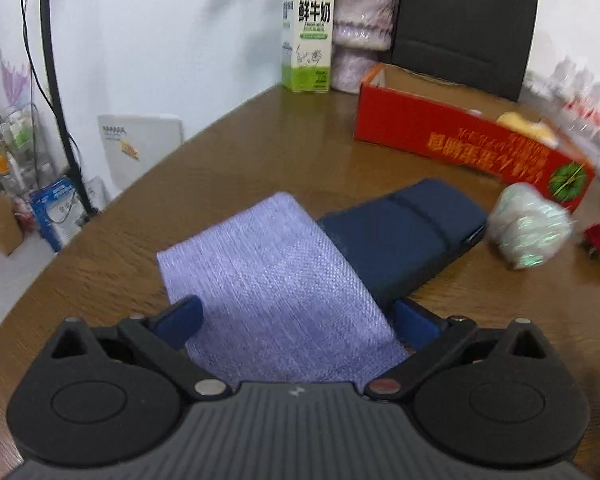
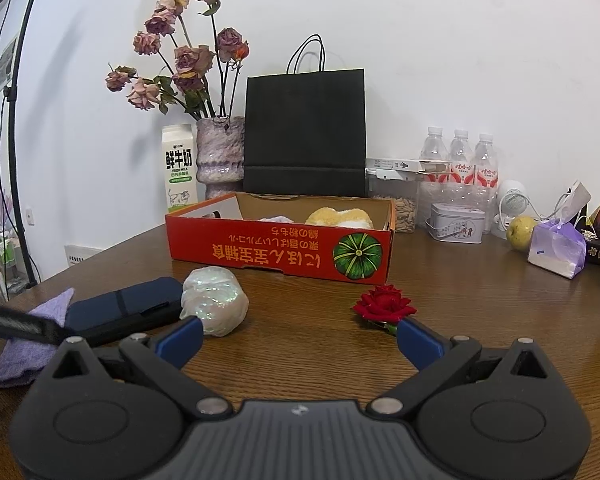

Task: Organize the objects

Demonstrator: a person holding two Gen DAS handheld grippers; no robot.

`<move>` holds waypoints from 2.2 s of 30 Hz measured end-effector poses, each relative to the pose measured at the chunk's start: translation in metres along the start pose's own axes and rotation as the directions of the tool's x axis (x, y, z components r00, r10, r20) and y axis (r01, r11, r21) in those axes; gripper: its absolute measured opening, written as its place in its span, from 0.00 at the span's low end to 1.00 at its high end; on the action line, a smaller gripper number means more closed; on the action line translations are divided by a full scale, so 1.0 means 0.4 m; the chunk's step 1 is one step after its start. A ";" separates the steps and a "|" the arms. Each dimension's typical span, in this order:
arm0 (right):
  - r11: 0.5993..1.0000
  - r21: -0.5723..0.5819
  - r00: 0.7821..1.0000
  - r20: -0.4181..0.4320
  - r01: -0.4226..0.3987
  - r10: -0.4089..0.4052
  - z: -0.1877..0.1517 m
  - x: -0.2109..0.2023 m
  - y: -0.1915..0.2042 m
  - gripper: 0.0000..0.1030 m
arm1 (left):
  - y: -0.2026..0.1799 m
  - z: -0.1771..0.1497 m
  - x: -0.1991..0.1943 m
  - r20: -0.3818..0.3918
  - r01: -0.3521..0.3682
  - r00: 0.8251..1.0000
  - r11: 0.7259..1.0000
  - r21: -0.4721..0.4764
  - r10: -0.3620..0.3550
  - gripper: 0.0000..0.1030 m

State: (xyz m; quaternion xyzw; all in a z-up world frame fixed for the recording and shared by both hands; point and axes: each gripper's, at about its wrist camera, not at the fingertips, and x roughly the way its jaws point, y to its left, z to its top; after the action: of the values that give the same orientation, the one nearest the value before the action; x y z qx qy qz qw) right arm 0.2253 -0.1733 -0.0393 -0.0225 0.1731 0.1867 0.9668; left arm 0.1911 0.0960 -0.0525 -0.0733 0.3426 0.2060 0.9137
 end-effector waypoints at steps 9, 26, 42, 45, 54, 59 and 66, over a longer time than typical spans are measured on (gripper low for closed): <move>1.000 -0.012 1.000 0.001 -0.017 0.017 0.000 -0.005 0.005 1.00 | 0.066 -0.025 -0.035 0.054 0.007 0.999 1.000 0.011 -0.008 0.69; 0.998 -0.062 0.998 -0.056 0.006 -0.010 -0.002 0.020 0.024 1.00 | 0.122 -0.029 -0.150 0.251 0.036 0.967 0.998 0.052 -0.047 0.10; 0.991 -0.130 0.996 -0.085 -0.044 0.034 0.036 0.138 0.114 0.96 | -0.035 0.094 -0.051 0.340 0.120 0.927 0.985 0.122 -0.155 0.10; 0.994 -0.100 0.991 -0.129 -0.053 0.040 0.051 0.195 0.114 0.93 | -0.017 0.089 -0.043 0.349 0.116 0.925 0.987 0.109 -0.147 0.10; 0.992 -0.080 0.969 -0.234 -0.103 0.081 0.065 0.303 0.144 0.55 | -0.005 0.084 -0.030 0.323 0.135 0.932 0.985 0.109 -0.163 0.10; 0.990 -0.045 0.979 -0.157 -0.136 0.127 0.067 0.268 0.129 0.36 | -0.007 0.081 -0.024 0.314 0.138 0.935 0.985 0.106 -0.165 0.10; 0.990 -0.094 0.994 0.019 -0.108 0.110 0.046 0.139 0.116 0.35 | -0.008 0.084 -0.020 0.311 0.137 0.937 0.986 0.097 -0.160 0.10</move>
State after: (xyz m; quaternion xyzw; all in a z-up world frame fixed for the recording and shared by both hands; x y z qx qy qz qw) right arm 0.2625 -0.1085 -0.0401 -0.0554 0.1535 0.2475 0.9550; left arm 0.2070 0.0996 -0.0218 -0.0309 0.1916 0.1327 0.9720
